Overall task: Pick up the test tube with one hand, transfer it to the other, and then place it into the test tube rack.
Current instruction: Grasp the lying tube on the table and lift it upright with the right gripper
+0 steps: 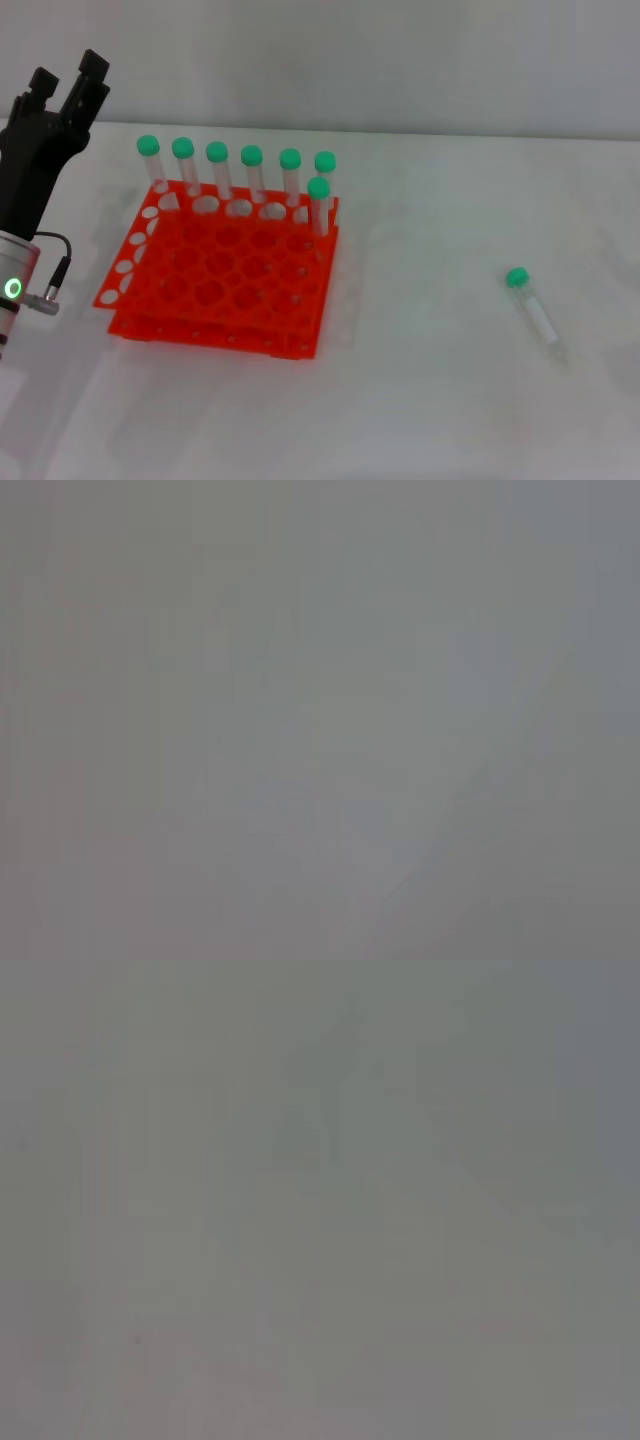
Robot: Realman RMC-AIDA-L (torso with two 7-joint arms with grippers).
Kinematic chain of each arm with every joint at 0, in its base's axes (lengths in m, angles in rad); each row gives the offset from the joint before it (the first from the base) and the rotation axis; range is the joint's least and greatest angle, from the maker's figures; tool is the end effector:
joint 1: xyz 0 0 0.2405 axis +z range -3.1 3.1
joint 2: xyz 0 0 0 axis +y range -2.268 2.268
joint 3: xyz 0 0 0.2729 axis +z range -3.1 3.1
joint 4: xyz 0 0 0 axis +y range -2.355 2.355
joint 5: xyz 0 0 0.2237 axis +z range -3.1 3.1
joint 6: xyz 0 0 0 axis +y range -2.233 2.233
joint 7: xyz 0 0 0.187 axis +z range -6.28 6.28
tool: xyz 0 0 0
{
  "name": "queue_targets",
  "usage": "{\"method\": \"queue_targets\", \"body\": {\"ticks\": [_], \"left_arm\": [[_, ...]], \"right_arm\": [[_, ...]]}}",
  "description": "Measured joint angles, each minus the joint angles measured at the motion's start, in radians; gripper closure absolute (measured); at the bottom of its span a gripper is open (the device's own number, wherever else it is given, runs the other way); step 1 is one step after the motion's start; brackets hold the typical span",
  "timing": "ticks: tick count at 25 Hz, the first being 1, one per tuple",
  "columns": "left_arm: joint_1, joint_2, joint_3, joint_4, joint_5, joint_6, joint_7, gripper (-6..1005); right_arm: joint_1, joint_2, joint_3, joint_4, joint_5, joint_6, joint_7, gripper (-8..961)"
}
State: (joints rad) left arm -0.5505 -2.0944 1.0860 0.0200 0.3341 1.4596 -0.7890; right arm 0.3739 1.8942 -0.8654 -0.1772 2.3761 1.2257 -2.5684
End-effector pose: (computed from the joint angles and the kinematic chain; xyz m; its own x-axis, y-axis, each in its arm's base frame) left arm -0.2937 0.4009 0.0097 0.1982 -0.1706 0.9652 0.9023 -0.3530 -0.2477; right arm 0.3990 0.3850 0.0910 0.7249 0.0661 -0.6857 -0.6661 -0.1866 -0.7222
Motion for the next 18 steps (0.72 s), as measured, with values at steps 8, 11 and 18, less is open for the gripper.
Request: {"method": "queue_targets", "body": {"ticks": [8,11,18], "left_arm": [[0.021,0.001,0.0,0.001,0.013,0.023,0.002,109],[0.04,0.002,0.0,0.002,0.009,0.024,-0.001,109],[0.085,0.009,0.0,0.033,0.025,0.034,-0.002,109]], "right_arm": [[-0.027,0.036,-0.002,-0.114,-0.004,-0.01,0.029,111],[-0.055,0.059,-0.005,-0.197,-0.027,-0.011,0.059,111],[-0.087,0.077,-0.006,-0.374,-0.167,-0.021,0.272,112]]}}
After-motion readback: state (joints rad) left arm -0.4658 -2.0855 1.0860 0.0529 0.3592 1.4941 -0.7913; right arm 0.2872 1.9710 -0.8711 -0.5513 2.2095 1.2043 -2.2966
